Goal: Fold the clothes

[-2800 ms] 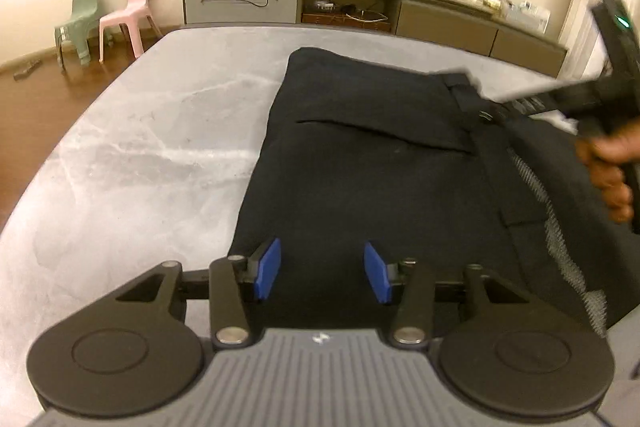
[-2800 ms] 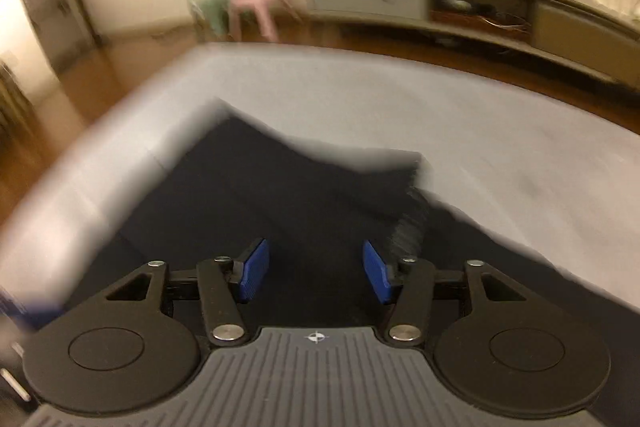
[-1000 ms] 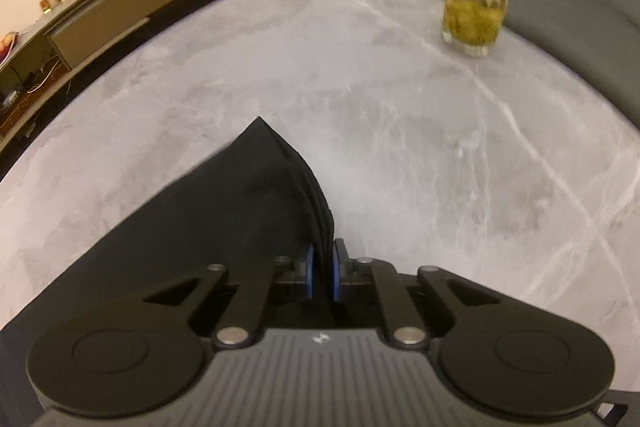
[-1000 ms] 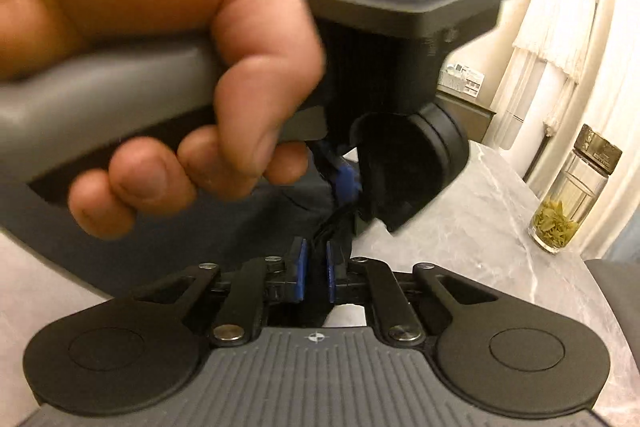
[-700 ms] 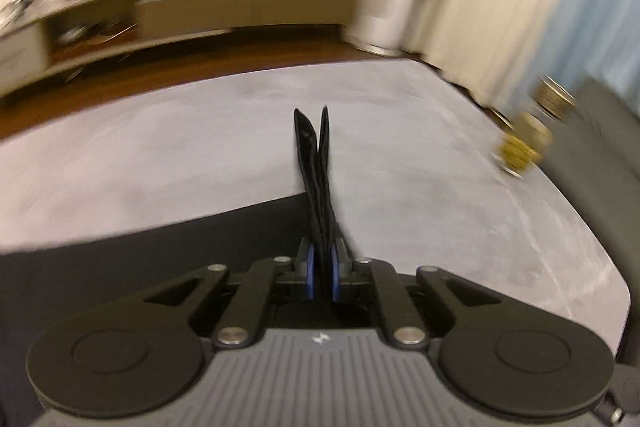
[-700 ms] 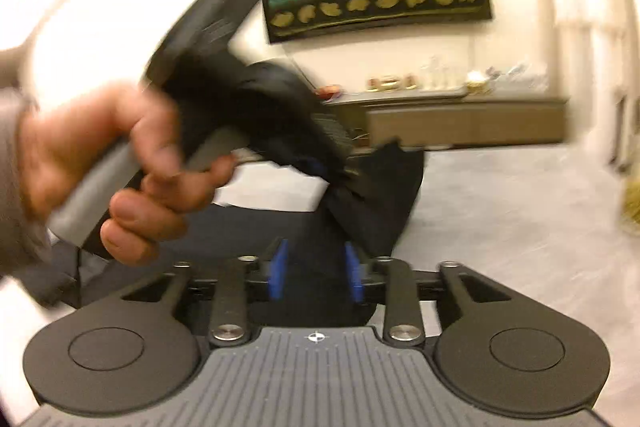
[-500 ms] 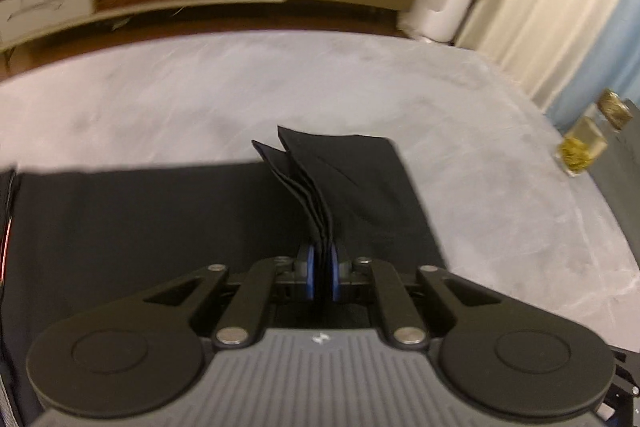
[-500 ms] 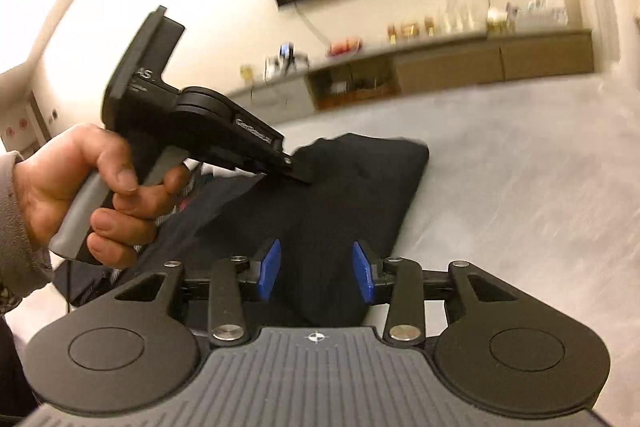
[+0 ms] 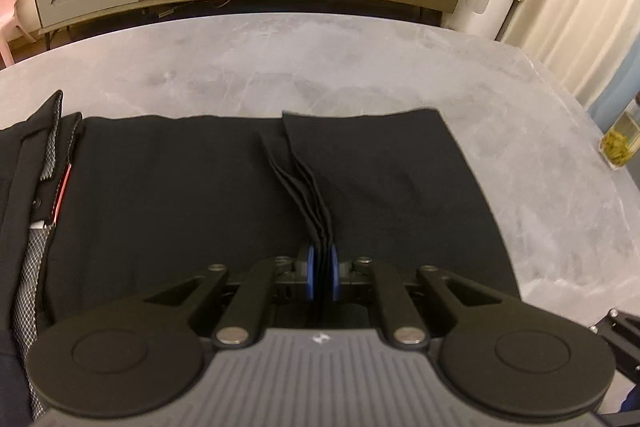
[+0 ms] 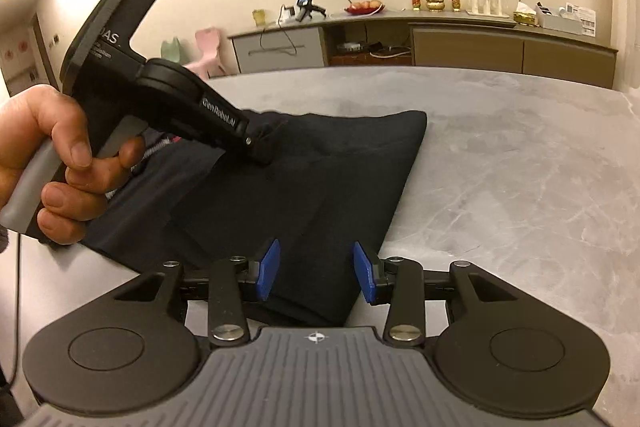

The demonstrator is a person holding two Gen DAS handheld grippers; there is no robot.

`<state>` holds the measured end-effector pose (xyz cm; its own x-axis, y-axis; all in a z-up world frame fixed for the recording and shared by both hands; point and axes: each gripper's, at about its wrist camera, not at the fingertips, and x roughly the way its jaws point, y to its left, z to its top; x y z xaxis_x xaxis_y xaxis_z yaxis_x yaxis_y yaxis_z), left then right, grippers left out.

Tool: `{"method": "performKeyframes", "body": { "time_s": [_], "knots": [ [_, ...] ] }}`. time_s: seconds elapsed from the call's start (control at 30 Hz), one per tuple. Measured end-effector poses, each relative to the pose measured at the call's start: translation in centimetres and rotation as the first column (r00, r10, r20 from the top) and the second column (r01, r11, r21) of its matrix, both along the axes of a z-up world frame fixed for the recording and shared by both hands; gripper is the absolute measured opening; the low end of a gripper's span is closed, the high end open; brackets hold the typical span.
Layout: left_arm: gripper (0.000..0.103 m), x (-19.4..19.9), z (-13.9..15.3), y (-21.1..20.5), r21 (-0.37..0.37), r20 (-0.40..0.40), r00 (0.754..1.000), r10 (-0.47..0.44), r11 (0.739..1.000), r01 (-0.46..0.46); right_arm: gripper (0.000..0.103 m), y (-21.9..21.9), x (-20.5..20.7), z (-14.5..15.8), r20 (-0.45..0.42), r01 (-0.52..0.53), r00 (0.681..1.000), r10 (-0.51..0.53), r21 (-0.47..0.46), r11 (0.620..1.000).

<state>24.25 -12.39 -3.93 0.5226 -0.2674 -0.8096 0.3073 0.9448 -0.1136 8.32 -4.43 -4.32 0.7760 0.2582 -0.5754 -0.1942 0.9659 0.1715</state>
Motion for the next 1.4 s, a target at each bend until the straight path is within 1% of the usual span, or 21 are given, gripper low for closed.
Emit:
{"method": "performKeyframes", "body": {
  "time_s": [0.13,0.2,0.27,0.33,0.4,0.47,0.53,0.6,0.67,0.73,0.8,0.9,0.93,1.0,1.03,1.1,1.13,1.2,1.27,1.33,1.4],
  "knots": [
    [0.009,-0.4,0.0,-0.5,0.047,0.033,0.999,-0.010,0.999,0.009,0.043,0.9,0.2,-0.5,-0.029,-0.016,0.999,0.015,-0.069,0.998],
    [0.011,-0.7,-0.1,-0.6,0.074,0.046,0.999,-0.011,0.997,0.008,0.043,1.0,0.1,-0.3,-0.042,-0.025,0.999,0.022,-0.078,0.997],
    [0.024,-1.7,0.3,-0.4,0.100,0.071,0.997,-0.007,0.995,0.000,0.043,0.9,0.0,0.2,-0.054,-0.030,0.998,0.026,-0.073,0.997],
    [0.025,-3.1,0.9,0.1,0.114,0.107,0.994,-0.005,0.993,-0.007,0.043,0.2,0.0,1.1,-0.057,-0.030,0.998,0.027,-0.047,0.998],
    [0.030,-4.4,1.4,0.9,0.086,0.128,0.992,-0.018,0.996,0.007,0.044,-0.4,0.3,2.3,-0.044,-0.026,0.999,0.025,-0.027,0.999],
    [0.031,-5.3,1.0,1.5,0.069,0.117,0.993,-0.021,0.998,0.013,0.044,-1.1,1.4,3.7,-0.005,-0.014,1.000,0.014,-0.019,1.000],
    [0.031,-6.0,0.3,1.6,0.057,0.095,0.995,-0.034,0.998,0.029,0.044,-1.2,3.8,4.4,0.019,-0.029,0.999,0.030,-0.052,0.998],
    [0.031,-6.5,-0.6,1.7,0.037,0.056,0.997,-0.045,0.998,0.043,0.044,-0.8,6.6,3.9,0.012,-0.053,0.998,0.054,-0.088,0.995],
    [0.030,-7.2,-0.9,1.8,0.037,0.062,0.997,-0.052,0.998,0.050,0.044,-0.3,9.5,2.6,-0.023,-0.078,0.997,0.076,-0.120,0.990],
    [0.030,-7.6,-0.7,1.9,0.005,0.046,0.996,-0.070,0.998,0.070,0.043,-0.1,11.7,1.1,-0.058,-0.084,0.995,0.077,-0.137,0.987],
    [0.030,-7.8,-0.5,1.9,-0.016,0.029,0.995,-0.093,0.996,0.093,0.044,-0.4,13.3,0.0,-0.077,-0.060,0.996,0.050,-0.142,0.988],
    [0.029,-7.9,-0.4,1.9,-0.009,0.030,0.994,-0.106,0.994,0.107,0.043,-1.1,14.4,0.1,-0.071,0.022,0.997,-0.038,-0.211,0.977],
    [0.029,-7.8,-0.2,2.1,-0.011,0.037,0.995,-0.098,0.995,0.098,0.043,-1.3,14.3,0.4,-0.065,0.036,0.997,-0.051,-0.203,0.979],
    [0.029,-7.8,0.3,2.5,-0.007,0.067,0.995,-0.075,0.997,0.075,0.043,-1.2,13.3,1.5,-0.032,0.027,0.999,-0.031,-0.141,0.990],
    [0.029,-7.8,0.6,2.6,0.003,0.087,0.994,-0.068,0.998,0.068,0.043,-0.9,12.8,1.8,-0.025,0.007,1.000,-0.010,-0.123,0.992],
    [0.029,-7.6,0.8,2.5,0.026,0.099,0.993,-0.062,0.998,0.060,0.043,-0.1,11.8,2.2,-0.018,-0.043,0.999,0.042,-0.099,0.994],
    [0.029,-7.5,0.9,2.5,0.036,0.102,0.993,-0.055,0.998,0.052,0.043,0.3,11.7,1.9,-0.040,-0.065,0.997,0.061,-0.099,0.993],
    [0.029,-7.4,1.5,2.6,0.037,0.114,0.992,-0.053,0.998,0.049,0.043,0.3,11.3,1.5,-0.089,-0.065,0.994,0.057,-0.095,0.993],
    [0.029,-7.0,2.5,2.2,0.046,0.138,0.988,-0.069,0.997,0.063,0.043,0.1,9.7,1.7,-0.096,-0.064,0.994,0.058,-0.062,0.996],
    [0.029,-6.1,3.4,1.1,0.072,0.169,0.980,-0.103,0.993,0.092,0.043,0.1,7.8,1.9,-0.093,-0.073,0.993,0.070,-0.026,0.997],
    [0.029,-4.3,2.8,-0.3,0.095,0.161,0.980,-0.114,0.991,0.099,0.043,0.8,6.2,1.2,-0.111,-0.108,0.988,0.105,-0.026,0.994]
  ]
}}
